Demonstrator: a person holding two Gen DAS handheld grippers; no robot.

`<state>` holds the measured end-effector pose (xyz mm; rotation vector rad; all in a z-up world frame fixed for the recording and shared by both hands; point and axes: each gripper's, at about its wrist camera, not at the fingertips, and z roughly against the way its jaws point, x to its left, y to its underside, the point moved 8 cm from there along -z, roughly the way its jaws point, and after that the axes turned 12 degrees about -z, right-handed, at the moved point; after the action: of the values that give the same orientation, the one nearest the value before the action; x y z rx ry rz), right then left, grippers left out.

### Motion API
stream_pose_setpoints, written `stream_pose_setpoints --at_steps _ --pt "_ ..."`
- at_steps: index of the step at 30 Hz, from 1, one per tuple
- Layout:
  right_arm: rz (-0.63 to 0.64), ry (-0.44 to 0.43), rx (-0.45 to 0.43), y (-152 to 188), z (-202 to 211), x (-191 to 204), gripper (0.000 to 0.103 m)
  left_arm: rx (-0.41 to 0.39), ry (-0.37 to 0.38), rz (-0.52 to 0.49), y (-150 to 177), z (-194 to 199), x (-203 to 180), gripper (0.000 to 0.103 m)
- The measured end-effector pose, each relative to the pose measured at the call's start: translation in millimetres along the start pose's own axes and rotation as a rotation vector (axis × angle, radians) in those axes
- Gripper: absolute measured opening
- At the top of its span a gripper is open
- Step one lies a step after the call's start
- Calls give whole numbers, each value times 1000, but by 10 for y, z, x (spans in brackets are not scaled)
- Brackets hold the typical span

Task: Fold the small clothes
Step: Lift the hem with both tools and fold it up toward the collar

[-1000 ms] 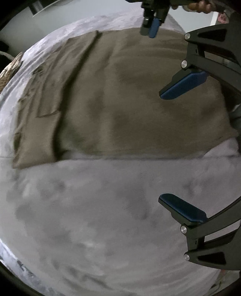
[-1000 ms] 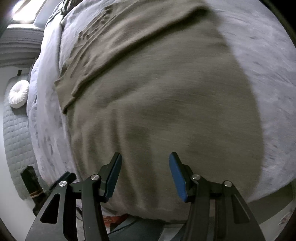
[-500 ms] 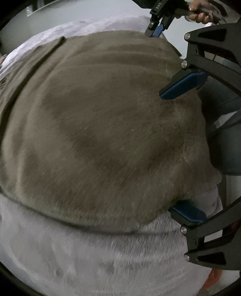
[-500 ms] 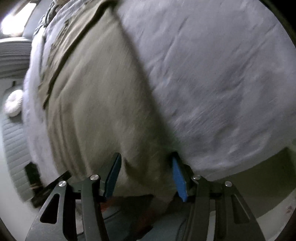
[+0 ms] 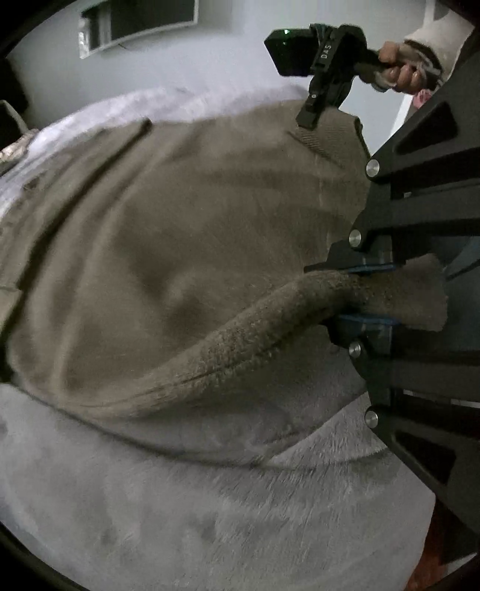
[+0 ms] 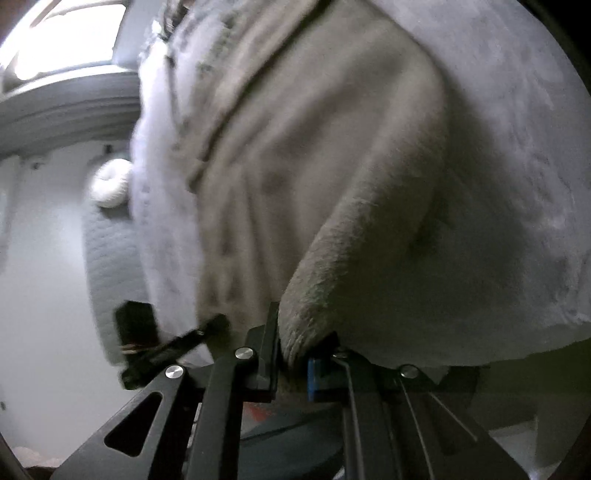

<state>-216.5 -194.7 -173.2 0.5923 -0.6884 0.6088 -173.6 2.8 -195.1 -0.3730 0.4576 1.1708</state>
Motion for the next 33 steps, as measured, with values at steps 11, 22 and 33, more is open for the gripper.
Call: stream_pose_setpoints --at_steps 11,22,33 --pt "-20 -206 -161 -701 236 1040 12 -157 109 -76 -1192 863 -1 18" --pt "-1 -204 -207 -1516 281 1470 12 -229 35 -179 -2470 1088 31 18" --pt "-45 -118 -40 -1897 -14 1159 12 -225 -269 -128 -2572 727 339 89"
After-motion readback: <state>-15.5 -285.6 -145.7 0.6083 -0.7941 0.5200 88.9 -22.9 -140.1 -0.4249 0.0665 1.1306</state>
